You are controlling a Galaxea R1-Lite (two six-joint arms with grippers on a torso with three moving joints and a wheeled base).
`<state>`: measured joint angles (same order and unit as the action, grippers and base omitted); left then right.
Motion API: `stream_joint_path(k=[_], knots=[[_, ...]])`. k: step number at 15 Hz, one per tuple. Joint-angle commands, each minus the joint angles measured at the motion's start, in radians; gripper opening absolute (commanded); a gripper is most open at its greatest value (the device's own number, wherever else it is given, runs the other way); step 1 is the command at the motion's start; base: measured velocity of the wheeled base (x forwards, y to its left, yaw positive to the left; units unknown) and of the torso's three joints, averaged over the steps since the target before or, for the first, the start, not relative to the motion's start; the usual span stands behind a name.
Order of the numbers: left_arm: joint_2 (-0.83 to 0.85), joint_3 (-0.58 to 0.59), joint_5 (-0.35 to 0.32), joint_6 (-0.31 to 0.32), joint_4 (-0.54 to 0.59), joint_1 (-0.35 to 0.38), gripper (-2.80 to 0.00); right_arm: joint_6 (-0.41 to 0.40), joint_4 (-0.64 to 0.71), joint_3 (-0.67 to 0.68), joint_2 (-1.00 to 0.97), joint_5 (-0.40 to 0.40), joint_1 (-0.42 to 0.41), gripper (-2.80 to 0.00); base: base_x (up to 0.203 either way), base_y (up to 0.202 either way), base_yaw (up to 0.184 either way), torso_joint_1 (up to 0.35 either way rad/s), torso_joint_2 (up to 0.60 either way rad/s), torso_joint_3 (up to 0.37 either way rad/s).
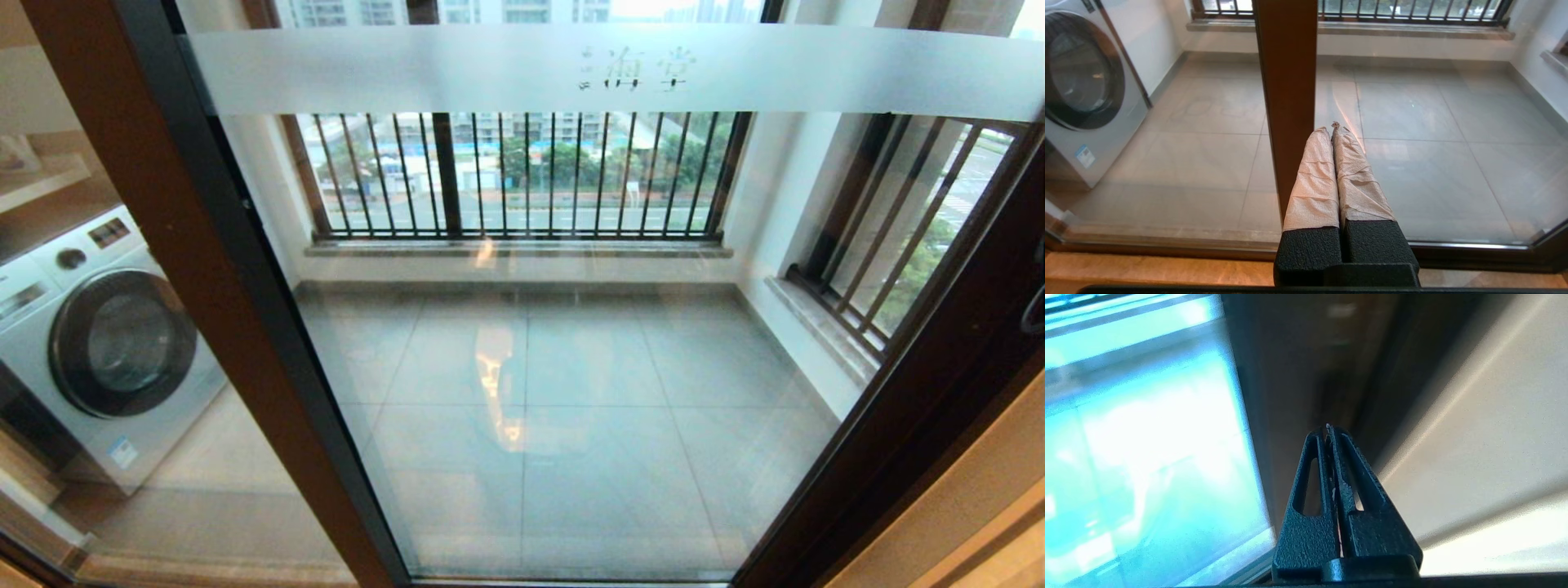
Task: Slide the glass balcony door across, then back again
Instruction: Close the slid door
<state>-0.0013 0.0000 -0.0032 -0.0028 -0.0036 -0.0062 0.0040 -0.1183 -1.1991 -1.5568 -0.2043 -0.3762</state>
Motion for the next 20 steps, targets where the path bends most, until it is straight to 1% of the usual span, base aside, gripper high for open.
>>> stream_joint_path(k=[1,10,14,20], knots=[[0.001,0.002,0.000,0.000,-0.001,0.000,-2.80,-0.001,0.000,0.007,0.039,-0.002,0.000,-2.80,0.000,0.000,0.000,0.000,0.00,0.000],[0.001,0.002,0.000,0.000,-0.001,0.000,-2.80,0.003,-0.004,-0.002,-0.098,-0.004,-0.003,-2.80,0.000,0.000,0.000,0.000,0.00,0.000],[0.001,0.002,0.000,0.000,-0.001,0.000,-2.80,0.007,-0.014,-0.036,-0.172,-0.003,-0.039,-2.80,0.000,0.000,0.000,0.000,0.00,0.000],[0.001,0.002,0.000,0.000,0.001,0.000,-2.80,0.008,-0.021,-0.092,-0.257,0.007,-0.062,-2.80,0.000,0.000,0.000,0.000,0.00,0.000]])
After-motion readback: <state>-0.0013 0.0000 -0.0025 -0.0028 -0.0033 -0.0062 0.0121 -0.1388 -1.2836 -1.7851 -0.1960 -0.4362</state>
